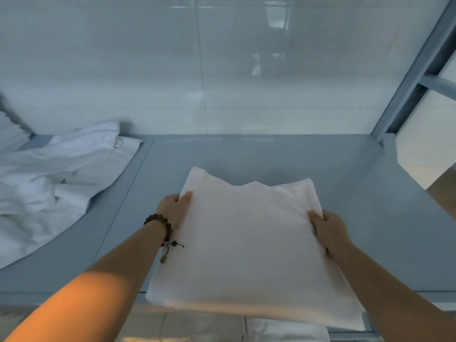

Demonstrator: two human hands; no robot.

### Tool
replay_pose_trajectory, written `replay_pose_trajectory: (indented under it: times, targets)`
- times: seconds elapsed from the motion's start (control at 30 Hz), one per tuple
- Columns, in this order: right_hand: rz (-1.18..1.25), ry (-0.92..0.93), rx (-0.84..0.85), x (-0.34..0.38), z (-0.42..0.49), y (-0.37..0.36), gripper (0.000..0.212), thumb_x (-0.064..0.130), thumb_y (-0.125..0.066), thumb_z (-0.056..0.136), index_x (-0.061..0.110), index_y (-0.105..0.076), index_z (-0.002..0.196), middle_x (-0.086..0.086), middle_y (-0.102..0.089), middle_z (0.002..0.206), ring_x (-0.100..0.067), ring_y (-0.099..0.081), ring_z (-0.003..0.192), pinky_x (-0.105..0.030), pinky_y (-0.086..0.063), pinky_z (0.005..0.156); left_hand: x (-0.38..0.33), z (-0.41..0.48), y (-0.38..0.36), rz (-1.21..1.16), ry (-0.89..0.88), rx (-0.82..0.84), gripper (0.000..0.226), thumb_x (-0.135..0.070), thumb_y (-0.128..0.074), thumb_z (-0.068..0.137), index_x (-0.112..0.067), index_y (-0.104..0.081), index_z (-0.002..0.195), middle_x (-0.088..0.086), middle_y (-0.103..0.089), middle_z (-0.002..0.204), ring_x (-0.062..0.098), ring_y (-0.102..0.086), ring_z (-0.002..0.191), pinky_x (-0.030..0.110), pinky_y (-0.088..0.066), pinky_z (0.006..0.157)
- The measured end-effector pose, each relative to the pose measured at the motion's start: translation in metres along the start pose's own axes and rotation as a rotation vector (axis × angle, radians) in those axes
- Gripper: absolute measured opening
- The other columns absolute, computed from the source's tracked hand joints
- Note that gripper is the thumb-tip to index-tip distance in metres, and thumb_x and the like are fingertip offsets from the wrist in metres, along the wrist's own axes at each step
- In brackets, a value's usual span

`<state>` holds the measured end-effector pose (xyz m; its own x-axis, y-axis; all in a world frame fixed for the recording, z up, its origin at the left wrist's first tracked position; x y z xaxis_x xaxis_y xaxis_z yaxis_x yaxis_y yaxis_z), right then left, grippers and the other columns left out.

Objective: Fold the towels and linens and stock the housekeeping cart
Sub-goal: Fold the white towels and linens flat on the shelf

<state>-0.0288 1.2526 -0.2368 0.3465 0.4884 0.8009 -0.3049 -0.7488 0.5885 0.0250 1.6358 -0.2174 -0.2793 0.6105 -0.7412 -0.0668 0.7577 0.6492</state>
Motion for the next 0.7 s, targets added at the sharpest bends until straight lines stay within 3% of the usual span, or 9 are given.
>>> replay_pose_trajectory:
  times: [0.1, 0.17, 0.2, 0.27, 0.37, 0.43, 0.5, 0.6, 0.7]
  targets:
    - [-0.038, -0.018, -0.066, 0.0, 0.003, 0.003, 0.041, 0.025, -0.059, 0.093, 0.01, -0.052, 0.055, -0.007, -0.054, 0.053, -0.024, -0.053, 0.057, -0.034, -0.04, 0.059, -0.001, 0.003, -0.002, -0.021, 0.022, -0.023, 0.044, -0.044, -0.049, 0.096, -0.012, -0.057, 0.068, -0.001, -0.054, 0.058, 0.019, -0.05, 0.055, 0.026, -0.031, 0.051]
    - [-0.128, -0.023, -0.093, 0.001, 0.002, 0.003, 0.04, 0.03, -0.061, 0.091, 0.008, -0.055, 0.058, -0.013, -0.058, 0.059, -0.028, -0.056, 0.06, -0.036, -0.043, 0.061, 0.004, 0.002, -0.004, 0.043, 0.018, -0.078, 0.041, -0.037, -0.053, 0.095, -0.013, -0.05, 0.063, -0.001, -0.047, 0.056, 0.022, -0.048, 0.057, 0.028, -0.03, 0.052]
    - [-0.192, -0.025, -0.111, 0.001, 0.001, 0.004, 0.037, 0.032, -0.061, 0.09, 0.006, -0.059, 0.064, -0.017, -0.062, 0.071, -0.032, -0.06, 0.071, -0.038, -0.047, 0.067, 0.005, 0.0, -0.003, 0.101, 0.011, -0.11, 0.035, -0.034, -0.053, 0.095, -0.011, -0.053, 0.068, 0.0, -0.05, 0.06, 0.025, -0.053, 0.064, 0.029, -0.032, 0.055]
    - [-0.322, -0.014, -0.2, 0.005, -0.003, 0.005, 0.03, 0.034, -0.059, 0.091, 0.005, -0.065, 0.093, -0.021, -0.06, 0.107, -0.037, -0.054, 0.104, -0.044, -0.043, 0.089, 0.002, -0.007, -0.003, 0.206, 0.015, -0.172, 0.024, -0.032, -0.053, 0.094, -0.01, -0.059, 0.101, 0.007, -0.061, 0.09, 0.031, -0.06, 0.092, 0.032, -0.041, 0.07]
    - [-0.43, 0.179, -0.3, 0.023, -0.014, -0.001, 0.043, 0.036, -0.055, 0.092, 0.007, -0.055, 0.125, -0.018, -0.045, 0.137, -0.036, -0.035, 0.13, -0.049, -0.026, 0.106, -0.011, -0.015, -0.011, 0.489, -0.153, -0.146, 0.054, -0.043, -0.05, 0.092, -0.02, -0.039, 0.14, 0.011, -0.042, 0.141, 0.033, -0.041, 0.127, 0.045, -0.036, 0.1]
    - [-0.577, 0.335, -0.181, 0.041, -0.022, -0.021, 0.052, 0.045, -0.048, 0.094, 0.018, -0.045, 0.139, -0.011, -0.033, 0.151, -0.03, -0.02, 0.142, -0.055, -0.01, 0.113, -0.023, -0.019, -0.027, 0.652, -0.318, -0.05, 0.067, -0.059, -0.037, 0.092, -0.032, -0.018, 0.15, 0.005, -0.013, 0.16, 0.028, -0.014, 0.145, 0.05, -0.014, 0.114]
    - [-0.714, 0.418, 0.01, 0.054, -0.027, -0.048, 0.059, 0.059, -0.032, 0.094, 0.036, -0.026, 0.148, 0.003, -0.012, 0.16, -0.021, 0.001, 0.148, -0.057, 0.006, 0.113, -0.025, -0.021, -0.043, 0.759, -0.351, 0.059, 0.072, -0.07, -0.02, 0.089, -0.04, -0.002, 0.152, -0.001, 0.008, 0.162, 0.026, 0.008, 0.148, 0.054, 0.002, 0.115]
    - [-0.826, 0.451, 0.21, 0.051, -0.036, -0.078, 0.065, 0.071, -0.01, 0.088, 0.047, -0.003, 0.148, 0.01, 0.007, 0.161, -0.019, 0.014, 0.147, -0.062, 0.014, 0.11, -0.008, -0.024, -0.06, 0.802, -0.28, 0.141, 0.076, -0.076, -0.007, 0.084, -0.041, 0.008, 0.151, 0.0, 0.016, 0.161, 0.028, 0.016, 0.147, 0.056, 0.006, 0.116]
    - [-0.897, 0.464, 0.201, 0.04, -0.037, -0.086, 0.071, 0.074, 0.002, 0.082, 0.047, 0.002, 0.148, 0.009, 0.007, 0.161, -0.021, 0.013, 0.147, -0.061, 0.014, 0.11, 0.004, -0.027, -0.064, 0.759, -0.251, 0.11, 0.083, -0.079, 0.001, 0.076, -0.043, 0.008, 0.15, -0.001, 0.016, 0.161, 0.028, 0.016, 0.147, 0.055, 0.006, 0.116]
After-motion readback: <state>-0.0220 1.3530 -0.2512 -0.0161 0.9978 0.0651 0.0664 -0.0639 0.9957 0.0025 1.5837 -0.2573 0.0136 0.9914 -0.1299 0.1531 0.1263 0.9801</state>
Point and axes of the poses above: each hand's wrist, its own z-axis towards the middle knuckle, its own y-axis out of the back of the hand, x = y × z, the point moved 2 cm from there along z, towards the middle knuckle
